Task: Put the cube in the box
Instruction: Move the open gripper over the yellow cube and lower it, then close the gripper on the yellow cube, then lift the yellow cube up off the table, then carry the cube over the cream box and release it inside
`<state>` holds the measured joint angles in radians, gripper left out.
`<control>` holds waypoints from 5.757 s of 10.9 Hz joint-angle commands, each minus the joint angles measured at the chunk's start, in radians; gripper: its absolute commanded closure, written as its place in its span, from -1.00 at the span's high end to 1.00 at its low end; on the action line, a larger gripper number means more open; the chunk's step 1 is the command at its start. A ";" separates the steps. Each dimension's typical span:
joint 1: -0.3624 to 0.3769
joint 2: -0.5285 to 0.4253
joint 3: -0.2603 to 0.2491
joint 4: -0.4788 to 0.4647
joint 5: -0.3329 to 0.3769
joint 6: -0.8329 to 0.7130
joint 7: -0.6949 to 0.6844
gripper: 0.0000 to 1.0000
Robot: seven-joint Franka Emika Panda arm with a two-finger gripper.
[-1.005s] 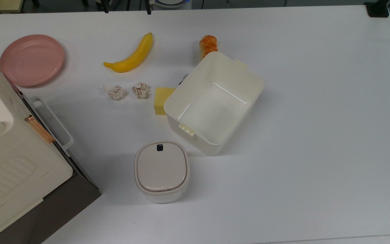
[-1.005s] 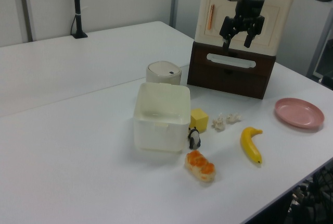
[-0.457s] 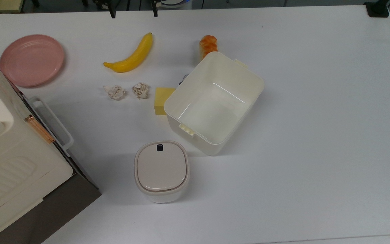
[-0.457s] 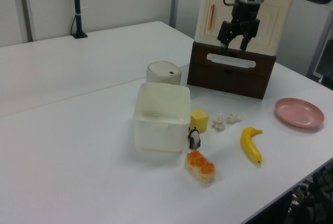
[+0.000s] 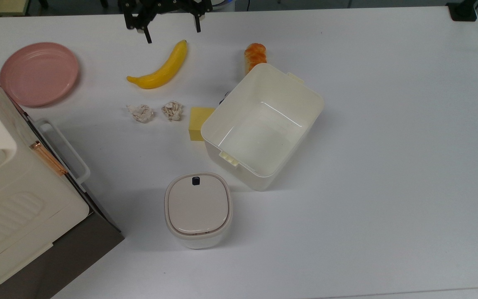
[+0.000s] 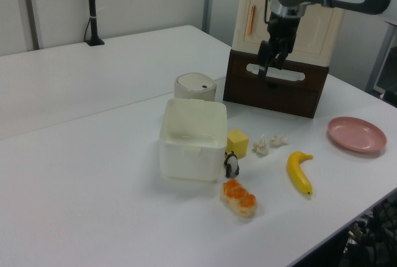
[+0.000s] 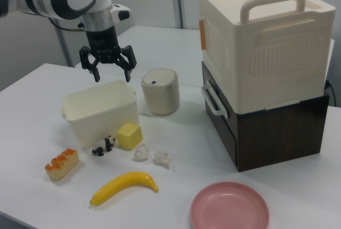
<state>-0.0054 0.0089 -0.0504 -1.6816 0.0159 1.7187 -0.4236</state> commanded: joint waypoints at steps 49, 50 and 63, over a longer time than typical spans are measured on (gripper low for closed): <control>-0.031 0.281 0.129 -0.245 -0.074 0.555 -0.820 -0.37; -0.031 0.276 0.129 -0.242 -0.074 0.555 -0.817 -0.37; 0.045 0.077 0.150 -0.089 -0.047 0.487 -0.778 -0.30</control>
<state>-0.0385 0.0797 0.0937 -1.7815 -0.0437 2.2269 -1.2232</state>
